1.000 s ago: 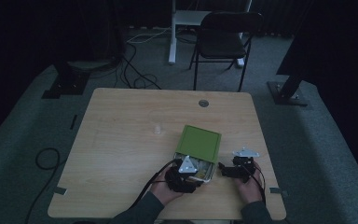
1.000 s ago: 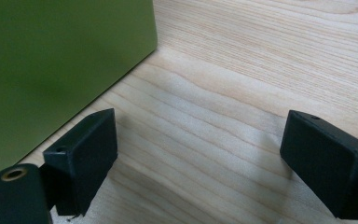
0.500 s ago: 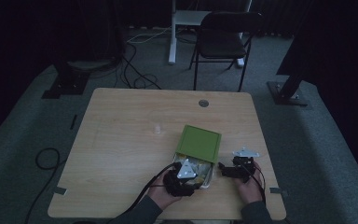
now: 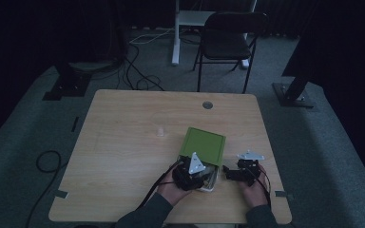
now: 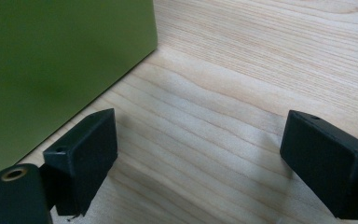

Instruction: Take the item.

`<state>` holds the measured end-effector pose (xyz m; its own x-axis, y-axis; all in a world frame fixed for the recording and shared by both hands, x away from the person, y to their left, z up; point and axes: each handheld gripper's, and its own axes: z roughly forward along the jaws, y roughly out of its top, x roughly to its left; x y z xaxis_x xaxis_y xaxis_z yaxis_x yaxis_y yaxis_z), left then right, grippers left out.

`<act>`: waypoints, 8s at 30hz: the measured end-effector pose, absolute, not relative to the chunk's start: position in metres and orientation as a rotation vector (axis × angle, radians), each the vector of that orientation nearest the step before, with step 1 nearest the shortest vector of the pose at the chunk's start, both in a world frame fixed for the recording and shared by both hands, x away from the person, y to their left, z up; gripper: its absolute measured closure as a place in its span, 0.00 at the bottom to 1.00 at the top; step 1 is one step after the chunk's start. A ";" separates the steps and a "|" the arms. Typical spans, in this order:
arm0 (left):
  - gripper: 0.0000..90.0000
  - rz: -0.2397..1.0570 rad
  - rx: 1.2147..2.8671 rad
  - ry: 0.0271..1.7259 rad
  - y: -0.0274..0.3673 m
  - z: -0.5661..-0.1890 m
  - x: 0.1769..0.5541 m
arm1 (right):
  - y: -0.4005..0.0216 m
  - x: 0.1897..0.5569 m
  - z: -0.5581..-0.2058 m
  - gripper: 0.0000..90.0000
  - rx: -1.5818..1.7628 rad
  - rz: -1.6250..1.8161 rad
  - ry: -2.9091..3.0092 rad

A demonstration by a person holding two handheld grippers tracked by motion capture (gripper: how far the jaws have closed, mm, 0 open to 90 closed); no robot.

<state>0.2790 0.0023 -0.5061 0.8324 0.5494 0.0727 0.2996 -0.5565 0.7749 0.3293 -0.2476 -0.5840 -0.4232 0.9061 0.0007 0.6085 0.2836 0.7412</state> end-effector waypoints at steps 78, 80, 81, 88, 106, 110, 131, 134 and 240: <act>0.99 0.433 2.057 0.609 0.089 -0.442 0.244 | -0.248 0.329 -0.584 0.12 1.358 0.948 2.136; 0.99 0.432 2.052 0.610 0.093 -0.442 0.242 | -0.248 0.329 -0.584 0.12 1.358 0.948 2.136; 0.99 0.436 2.054 0.611 0.095 -0.442 0.242 | -0.248 0.329 -0.584 0.12 1.358 0.948 2.136; 0.99 0.424 2.035 0.614 0.107 -0.439 0.240 | -0.248 0.329 -0.584 0.12 1.358 0.948 2.136; 0.99 0.468 2.009 0.656 0.133 -0.431 0.238 | -0.248 0.329 -0.584 0.12 1.358 0.948 2.136; 0.99 0.475 2.001 0.676 0.139 -0.431 0.240 | -0.248 0.329 -0.584 0.12 1.358 0.948 2.136; 1.00 0.486 1.985 0.738 0.156 -0.434 0.253 | -0.248 0.329 -0.584 0.12 1.359 0.948 2.136; 1.00 0.493 1.979 0.753 0.159 -0.436 0.256 | -0.248 0.329 -0.584 0.12 1.359 0.948 2.136; 1.00 0.649 1.871 0.957 0.166 -0.446 0.374 | -0.248 0.328 -0.584 0.12 1.358 0.947 2.136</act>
<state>0.3741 0.1657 -0.4460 0.5606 0.8268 0.0467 0.3491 -0.2872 0.8920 0.3285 -0.2478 -0.5840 -0.4241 0.9056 -0.0005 0.6077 0.2850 0.7413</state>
